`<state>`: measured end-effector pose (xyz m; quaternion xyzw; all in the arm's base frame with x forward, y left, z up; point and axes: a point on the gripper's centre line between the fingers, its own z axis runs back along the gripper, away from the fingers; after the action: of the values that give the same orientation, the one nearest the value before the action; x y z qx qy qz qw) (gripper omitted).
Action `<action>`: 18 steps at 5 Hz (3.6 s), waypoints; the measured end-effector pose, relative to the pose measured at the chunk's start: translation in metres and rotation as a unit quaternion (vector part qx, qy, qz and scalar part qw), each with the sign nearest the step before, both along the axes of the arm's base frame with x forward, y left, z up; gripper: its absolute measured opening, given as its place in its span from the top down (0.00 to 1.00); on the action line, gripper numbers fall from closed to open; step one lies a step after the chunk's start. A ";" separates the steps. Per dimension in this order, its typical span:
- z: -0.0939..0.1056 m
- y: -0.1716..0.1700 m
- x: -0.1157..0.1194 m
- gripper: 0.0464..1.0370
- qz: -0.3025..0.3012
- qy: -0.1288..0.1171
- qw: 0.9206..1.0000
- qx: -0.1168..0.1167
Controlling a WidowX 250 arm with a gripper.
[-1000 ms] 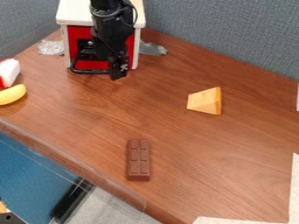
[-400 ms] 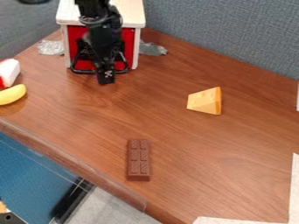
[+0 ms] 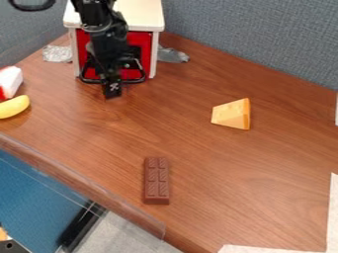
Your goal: Open the drawer
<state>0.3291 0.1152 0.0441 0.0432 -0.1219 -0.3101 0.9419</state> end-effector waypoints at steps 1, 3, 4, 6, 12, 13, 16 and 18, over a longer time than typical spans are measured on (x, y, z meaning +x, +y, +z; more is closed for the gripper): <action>-0.008 0.005 0.003 0.38 0.008 -0.004 1.000 0.006; -0.013 0.005 -0.002 0.82 0.004 -0.004 1.000 0.008; -0.016 -0.003 -0.013 0.82 -0.003 -0.001 1.000 0.001; -0.012 -0.025 -0.038 0.85 -0.019 0.000 1.000 -0.007; -0.018 -0.063 -0.090 0.89 -0.054 0.002 0.999 0.002; -0.019 -0.064 -0.094 0.89 -0.058 0.001 0.998 0.004; -0.003 -0.068 -0.104 0.26 -0.059 -0.004 0.998 -0.012; 0.065 -0.016 -0.106 0.03 0.032 -0.068 0.996 -0.049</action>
<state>0.2232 0.0988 0.1087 0.0223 -0.1992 -0.2701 0.9417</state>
